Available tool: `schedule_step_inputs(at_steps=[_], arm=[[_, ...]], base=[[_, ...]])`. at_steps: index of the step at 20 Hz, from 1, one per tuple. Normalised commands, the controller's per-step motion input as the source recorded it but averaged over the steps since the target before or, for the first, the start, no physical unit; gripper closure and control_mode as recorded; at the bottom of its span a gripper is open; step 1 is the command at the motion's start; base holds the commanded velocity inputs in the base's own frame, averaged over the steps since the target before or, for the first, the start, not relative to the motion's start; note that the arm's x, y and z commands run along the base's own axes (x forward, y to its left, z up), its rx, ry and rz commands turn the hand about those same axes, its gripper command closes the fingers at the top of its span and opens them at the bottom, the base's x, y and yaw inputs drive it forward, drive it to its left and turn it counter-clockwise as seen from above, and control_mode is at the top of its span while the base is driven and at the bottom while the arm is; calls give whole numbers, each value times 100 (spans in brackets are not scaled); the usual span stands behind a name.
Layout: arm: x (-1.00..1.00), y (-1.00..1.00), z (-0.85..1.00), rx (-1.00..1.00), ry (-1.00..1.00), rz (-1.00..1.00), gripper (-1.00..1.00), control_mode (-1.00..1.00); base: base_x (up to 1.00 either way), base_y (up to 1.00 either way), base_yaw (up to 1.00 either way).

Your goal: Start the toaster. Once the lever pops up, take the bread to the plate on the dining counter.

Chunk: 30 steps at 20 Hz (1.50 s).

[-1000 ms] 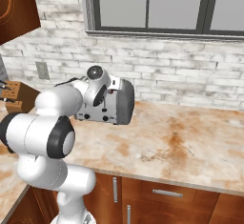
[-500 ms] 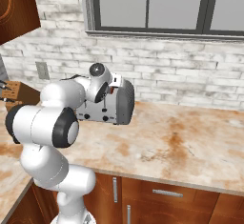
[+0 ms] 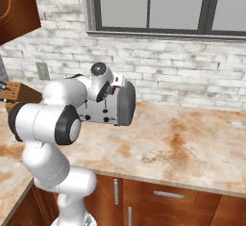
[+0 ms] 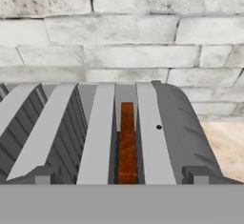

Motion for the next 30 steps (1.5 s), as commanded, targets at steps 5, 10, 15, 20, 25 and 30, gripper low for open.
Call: schedule_step_inputs(at_steps=[5,10,15,20,25,30], arm=[[2,-1,0,0,0,0,-100,-100],[0,-2,0,0,0,0,-100,-100],[0,-5,0,0,0,-2,-100,-100],[0,-5,0,0,0,0,-100,-100],[0,0,0,0,0,0,-100,-100],[0,0,0,0,0,0,-100,-100]], base=[[0,0,0],[0,0,0],[0,0,0],[0,0,0],[0,0,0],[0,0,0]])
